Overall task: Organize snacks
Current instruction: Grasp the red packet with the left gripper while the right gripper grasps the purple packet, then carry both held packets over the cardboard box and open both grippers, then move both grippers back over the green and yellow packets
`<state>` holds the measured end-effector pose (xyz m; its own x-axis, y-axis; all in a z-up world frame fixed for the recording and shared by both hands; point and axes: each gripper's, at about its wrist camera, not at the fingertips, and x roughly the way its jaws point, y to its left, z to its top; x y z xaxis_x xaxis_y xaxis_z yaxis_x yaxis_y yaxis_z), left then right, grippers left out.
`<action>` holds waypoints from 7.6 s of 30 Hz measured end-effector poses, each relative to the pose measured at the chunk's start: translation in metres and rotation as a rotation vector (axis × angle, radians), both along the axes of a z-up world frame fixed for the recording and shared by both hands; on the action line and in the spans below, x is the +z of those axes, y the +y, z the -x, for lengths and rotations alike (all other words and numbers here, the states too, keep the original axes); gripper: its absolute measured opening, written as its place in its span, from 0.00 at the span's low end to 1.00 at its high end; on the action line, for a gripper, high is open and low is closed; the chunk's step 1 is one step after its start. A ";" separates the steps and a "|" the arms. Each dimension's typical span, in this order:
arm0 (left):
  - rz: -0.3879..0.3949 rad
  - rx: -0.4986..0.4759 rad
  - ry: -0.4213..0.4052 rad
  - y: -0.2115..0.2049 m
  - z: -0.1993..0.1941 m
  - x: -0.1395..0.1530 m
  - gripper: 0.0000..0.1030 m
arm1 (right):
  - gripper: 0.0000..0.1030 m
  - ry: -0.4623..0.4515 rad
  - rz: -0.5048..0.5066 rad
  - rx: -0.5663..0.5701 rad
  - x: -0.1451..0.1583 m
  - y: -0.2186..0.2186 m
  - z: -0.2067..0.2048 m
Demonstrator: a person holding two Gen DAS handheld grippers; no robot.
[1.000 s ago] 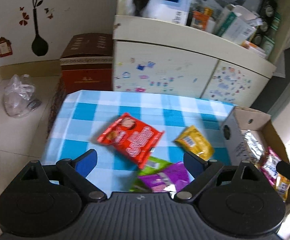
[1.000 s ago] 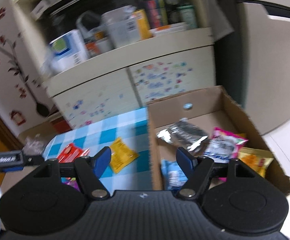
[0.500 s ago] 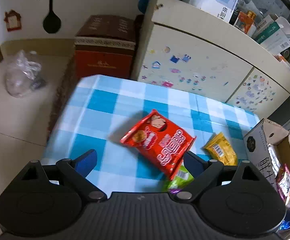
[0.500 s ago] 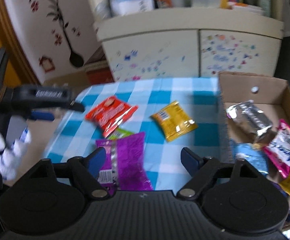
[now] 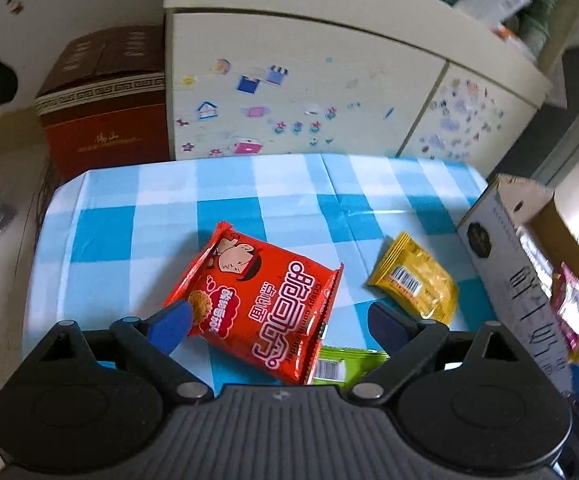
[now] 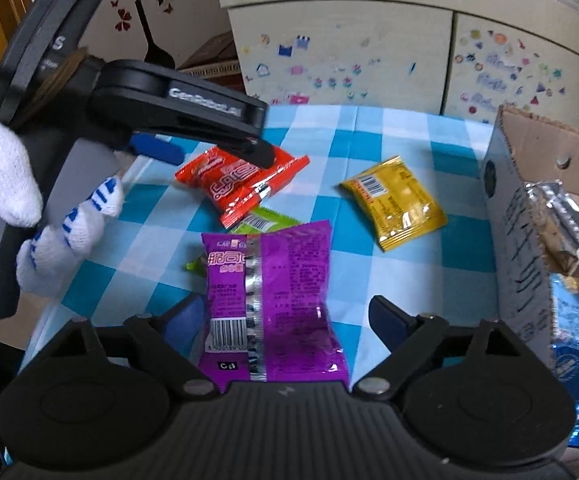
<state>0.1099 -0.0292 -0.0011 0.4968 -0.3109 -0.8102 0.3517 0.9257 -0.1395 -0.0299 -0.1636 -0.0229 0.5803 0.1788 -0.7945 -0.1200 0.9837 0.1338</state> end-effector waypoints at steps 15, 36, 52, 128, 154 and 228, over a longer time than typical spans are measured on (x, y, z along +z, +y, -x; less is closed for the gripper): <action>-0.048 -0.080 -0.006 -0.009 -0.018 -0.026 1.00 | 0.90 0.041 0.015 -0.005 -0.020 0.009 -0.013; -0.041 0.047 -0.006 0.001 -0.031 -0.030 0.70 | 0.67 0.056 -0.029 -0.038 -0.016 0.003 -0.016; -0.032 0.131 -0.028 0.013 -0.016 -0.007 0.65 | 0.67 0.013 -0.038 -0.059 0.001 0.001 -0.016; -0.033 -0.011 -0.093 -0.061 0.108 0.036 0.65 | 0.67 -0.244 -0.090 -0.264 0.110 -0.120 0.045; 0.111 -0.191 -0.105 -0.207 0.146 0.057 0.65 | 0.67 -0.303 -0.222 -0.598 0.134 -0.241 0.086; -0.172 -0.048 -0.029 -0.043 0.077 -0.029 0.93 | 0.80 -0.123 -0.261 -0.182 0.062 -0.089 -0.036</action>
<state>0.0331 -0.0725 -0.0298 0.5084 -0.1927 -0.8393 0.3978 0.9170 0.0304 0.0057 -0.2521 0.0393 0.7102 0.2520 -0.6573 0.0232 0.9248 0.3797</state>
